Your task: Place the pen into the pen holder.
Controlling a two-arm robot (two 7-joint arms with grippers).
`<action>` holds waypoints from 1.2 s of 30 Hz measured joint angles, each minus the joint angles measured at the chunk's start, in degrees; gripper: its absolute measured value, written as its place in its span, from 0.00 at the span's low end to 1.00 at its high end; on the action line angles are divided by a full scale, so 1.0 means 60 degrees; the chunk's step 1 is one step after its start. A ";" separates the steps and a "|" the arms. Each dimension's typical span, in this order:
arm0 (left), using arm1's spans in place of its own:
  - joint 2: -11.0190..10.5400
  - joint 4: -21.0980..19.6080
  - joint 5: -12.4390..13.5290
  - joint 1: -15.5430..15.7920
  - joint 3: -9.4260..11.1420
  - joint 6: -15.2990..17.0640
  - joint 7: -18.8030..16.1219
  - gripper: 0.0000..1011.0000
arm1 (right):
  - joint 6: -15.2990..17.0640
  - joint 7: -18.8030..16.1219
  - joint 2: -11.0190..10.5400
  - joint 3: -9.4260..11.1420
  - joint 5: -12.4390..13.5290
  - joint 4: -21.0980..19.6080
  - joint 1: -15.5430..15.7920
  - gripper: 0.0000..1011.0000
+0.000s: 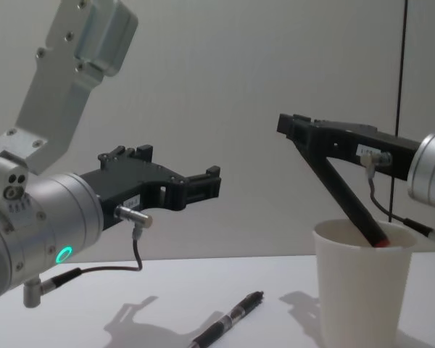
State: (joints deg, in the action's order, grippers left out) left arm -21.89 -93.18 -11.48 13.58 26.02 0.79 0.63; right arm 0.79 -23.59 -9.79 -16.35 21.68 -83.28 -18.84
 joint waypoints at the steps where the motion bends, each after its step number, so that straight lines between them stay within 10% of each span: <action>1: 0.0000 0.0000 0.0000 0.0000 0.0000 0.0000 0.0000 0.99 | -0.0004 0.0002 -0.0004 -0.0001 -0.0011 -0.0002 0.0006 0.16; 24: 0.0000 0.0000 0.0000 0.0000 0.0000 0.0000 0.0000 0.99 | -0.0040 0.0050 -0.0050 -0.0023 -0.0123 -0.0023 0.0070 0.17; 36: 0.0000 0.0000 0.0000 0.0000 0.0000 0.0000 -0.0001 0.99 | -0.0042 0.0057 -0.0058 -0.0022 -0.0134 -0.0023 0.0080 0.51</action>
State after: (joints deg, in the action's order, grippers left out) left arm -21.89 -93.18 -11.48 13.59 26.03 0.79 0.62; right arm 0.54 -23.25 -10.13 -16.48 20.88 -83.42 -18.36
